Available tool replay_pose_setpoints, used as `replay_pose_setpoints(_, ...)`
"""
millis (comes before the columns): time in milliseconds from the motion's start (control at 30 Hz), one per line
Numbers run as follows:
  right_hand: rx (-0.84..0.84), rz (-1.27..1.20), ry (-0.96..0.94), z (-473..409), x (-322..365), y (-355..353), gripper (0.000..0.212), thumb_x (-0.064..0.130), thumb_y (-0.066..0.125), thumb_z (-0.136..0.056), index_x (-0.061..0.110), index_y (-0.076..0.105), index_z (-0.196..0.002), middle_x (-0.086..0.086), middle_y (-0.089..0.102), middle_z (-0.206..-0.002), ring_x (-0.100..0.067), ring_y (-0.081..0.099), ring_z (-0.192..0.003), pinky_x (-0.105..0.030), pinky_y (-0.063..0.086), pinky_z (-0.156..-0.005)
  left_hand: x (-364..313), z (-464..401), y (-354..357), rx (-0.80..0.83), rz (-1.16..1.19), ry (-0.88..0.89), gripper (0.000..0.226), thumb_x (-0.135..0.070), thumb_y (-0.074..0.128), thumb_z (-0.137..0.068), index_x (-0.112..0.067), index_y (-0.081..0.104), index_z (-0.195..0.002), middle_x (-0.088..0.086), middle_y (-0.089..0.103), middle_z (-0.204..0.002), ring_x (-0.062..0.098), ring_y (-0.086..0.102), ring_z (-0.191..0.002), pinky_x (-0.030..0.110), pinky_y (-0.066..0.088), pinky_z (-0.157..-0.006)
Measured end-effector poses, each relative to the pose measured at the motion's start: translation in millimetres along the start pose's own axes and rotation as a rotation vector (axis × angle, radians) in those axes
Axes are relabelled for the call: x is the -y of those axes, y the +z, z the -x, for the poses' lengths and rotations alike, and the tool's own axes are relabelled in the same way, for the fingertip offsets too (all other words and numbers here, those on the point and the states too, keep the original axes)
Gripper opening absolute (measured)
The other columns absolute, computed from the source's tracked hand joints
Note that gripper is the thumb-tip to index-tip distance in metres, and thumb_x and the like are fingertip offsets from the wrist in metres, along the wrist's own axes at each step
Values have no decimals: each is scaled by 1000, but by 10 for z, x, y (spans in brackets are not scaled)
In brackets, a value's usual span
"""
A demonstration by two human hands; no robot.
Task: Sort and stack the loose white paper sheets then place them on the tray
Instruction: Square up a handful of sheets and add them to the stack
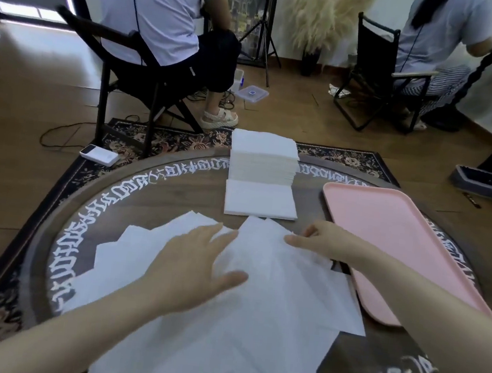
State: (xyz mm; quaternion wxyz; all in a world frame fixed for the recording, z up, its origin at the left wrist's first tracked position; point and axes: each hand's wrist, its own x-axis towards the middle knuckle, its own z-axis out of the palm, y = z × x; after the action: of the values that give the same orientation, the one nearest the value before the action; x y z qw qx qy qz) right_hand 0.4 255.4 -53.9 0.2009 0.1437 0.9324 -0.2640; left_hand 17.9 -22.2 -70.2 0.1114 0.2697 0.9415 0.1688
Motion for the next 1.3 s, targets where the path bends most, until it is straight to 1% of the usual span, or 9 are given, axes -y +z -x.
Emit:
replay_pose_setpoints(133, 218, -5, 31, 311, 128, -30, 54, 65, 74, -72, 21, 66, -103, 10, 72, -89, -9, 67, -81, -26, 52, -71, 6, 571, 313, 156, -210, -32, 99, -86, 23, -78, -35, -22, -151, -7, -32, -158, 10, -31, -144, 45, -17, -119)
replay_pose_setpoints(233, 334, -86, 58, 429, 64, -30, 51, 48, 84, -71, 18, 68, -110, 5, 75, -99, -15, 71, -92, -33, 56, -87, 24, 651, 438, 37, -242, -58, 96, -86, 8, -75, -34, -19, -152, -7, -30, -159, 9, -30, -144, 44, -18, -119)
replay_pose_setpoints(367, 214, -317, -53, 605, -96, 105, 29, 23, 84, -76, 16, 73, -103, 0, 78, -93, -19, 75, -82, -34, 60, -76, 34, 706, 501, -29, -183, -43, 100, -88, -8, -70, -34, -14, -154, -9, -23, -161, 3, -29, -142, 41, -18, -119)
replay_pose_setpoints(633, 268, -609, -21, 755, -185, 363, 29, 25, 82, -79, 18, 73, -106, -2, 77, -101, -23, 74, -91, -35, 60, -75, 56, 779, 519, -80, -182, -9, 90, -80, 0, -79, -33, -9, -155, -10, -17, -162, 8, -21, -148, 38, -16, -119)
replay_pose_setpoints(900, -127, -539, -29, 838, -200, 267, 8, 14, 75, -85, 16, 69, -81, 5, 74, -69, -4, 68, -54, -14, 48, -45, 71, 774, 543, -70, -182, -10, 94, -81, -7, -74, -32, -9, -155, -12, -23, -158, 5, -30, -141, 39, -18, -119)
replay_pose_setpoints(1000, -300, -511, -18, 978, -306, -24, 12, 24, 75, -86, 19, 65, -88, 2, 71, -83, -12, 69, -69, -25, 53, -59, 62, 770, 548, -55, -198, -21, 93, -82, -6, -76, -32, -7, -155, -11, -22, -160, 7, -28, -143, 40, -17, -119)
replay_pose_setpoints(1133, -333, -963, -124, 1246, -250, -303, 29, 16, 73, -85, 8, 66, -112, -8, 76, -98, -24, 74, -80, -34, 60, -60, -31, 778, 393, 31, -180, -53, 80, -73, 15, -91, -31, -3, -157, -8, -15, -164, 9, -20, -149, 40, -13, -121)
replay_pose_setpoints(1200, -293, -1165, -231, 1413, -63, -324, 23, 11, 69, -86, 9, 68, -109, -7, 77, -99, -21, 75, -78, -30, 59, -56, -187, 806, 163, 42, 84, -127, 78, -69, 24, -93, -28, 11, -157, -8, 0, -165, 6, -8, -150, 34, -5, -122)
replay_pose_setpoints(1300, -218, -1319, -304, 1557, 230, -167, 28, 15, 72, -77, 10, 68, -105, -5, 77, -97, -21, 75, -81, -29, 59, -58, -548, 863, -238, -58, 919, -224, 80, -86, 36, -73, -40, 52, -135, -20, 46, -147, -4, 37, -135, 24, 27, -109)
